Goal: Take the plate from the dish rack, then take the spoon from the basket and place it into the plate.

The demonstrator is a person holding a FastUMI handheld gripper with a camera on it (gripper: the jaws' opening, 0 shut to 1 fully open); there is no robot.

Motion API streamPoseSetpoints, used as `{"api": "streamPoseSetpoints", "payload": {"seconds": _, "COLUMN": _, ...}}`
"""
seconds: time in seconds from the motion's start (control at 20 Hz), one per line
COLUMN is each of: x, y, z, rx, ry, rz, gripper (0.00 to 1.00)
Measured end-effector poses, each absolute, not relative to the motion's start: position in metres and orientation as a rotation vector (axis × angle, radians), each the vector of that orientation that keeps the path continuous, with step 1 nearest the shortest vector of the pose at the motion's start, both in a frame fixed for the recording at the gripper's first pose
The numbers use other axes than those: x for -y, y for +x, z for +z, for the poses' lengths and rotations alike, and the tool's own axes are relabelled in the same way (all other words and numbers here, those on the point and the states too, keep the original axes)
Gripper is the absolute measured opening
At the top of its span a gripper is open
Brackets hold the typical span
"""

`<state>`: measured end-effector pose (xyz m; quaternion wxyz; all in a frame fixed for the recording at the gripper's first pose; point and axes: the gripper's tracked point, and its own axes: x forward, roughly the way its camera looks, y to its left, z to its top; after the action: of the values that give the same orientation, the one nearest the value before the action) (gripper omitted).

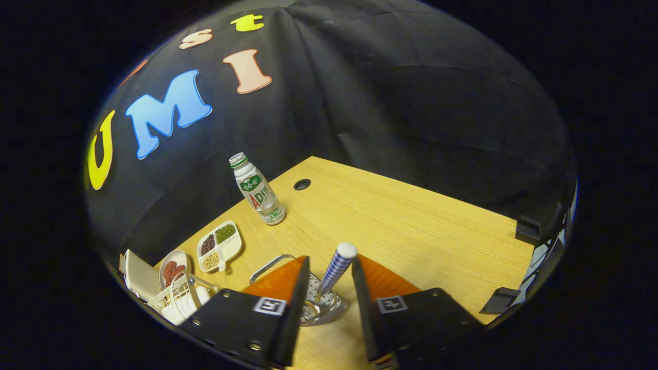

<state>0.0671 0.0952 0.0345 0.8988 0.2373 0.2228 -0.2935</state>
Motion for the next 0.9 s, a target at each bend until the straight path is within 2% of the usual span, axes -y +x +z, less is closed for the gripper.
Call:
{"api": "streamPoseSetpoints", "payload": {"seconds": 0.05, "x": -0.094, "y": 0.068, "z": 0.029, "rx": -0.470, "ry": 0.489, "rz": -0.610, "gripper": 0.33}}
{"api": "streamPoseSetpoints", "payload": {"seconds": 0.1, "x": -0.096, "y": 0.070, "z": 0.027, "rx": -0.469, "ry": 0.487, "rz": -0.605, "gripper": 0.34}}
{"api": "streamPoseSetpoints", "payload": {"seconds": 0.25, "x": -0.103, "y": 0.080, "z": 0.038, "rx": -0.423, "ry": 0.512, "rz": -0.555, "gripper": 0.12}}
{"api": "streamPoseSetpoints", "payload": {"seconds": 0.3, "x": -0.106, "y": 0.082, "z": 0.039, "rx": -0.423, "ry": 0.505, "rz": -0.542, "gripper": 0.12}}
{"api": "streamPoseSetpoints", "payload": {"seconds": 0.45, "x": -0.107, "y": 0.091, "z": 0.040, "rx": -0.410, "ry": 0.481, "rz": -0.518, "gripper": 0.00}}
{"api": "streamPoseSetpoints", "payload": {"seconds": 0.9, "x": -0.121, "y": 0.075, "z": 0.107, "rx": -0.333, "ry": 0.315, "rz": -0.529, "gripper": 0.00}}
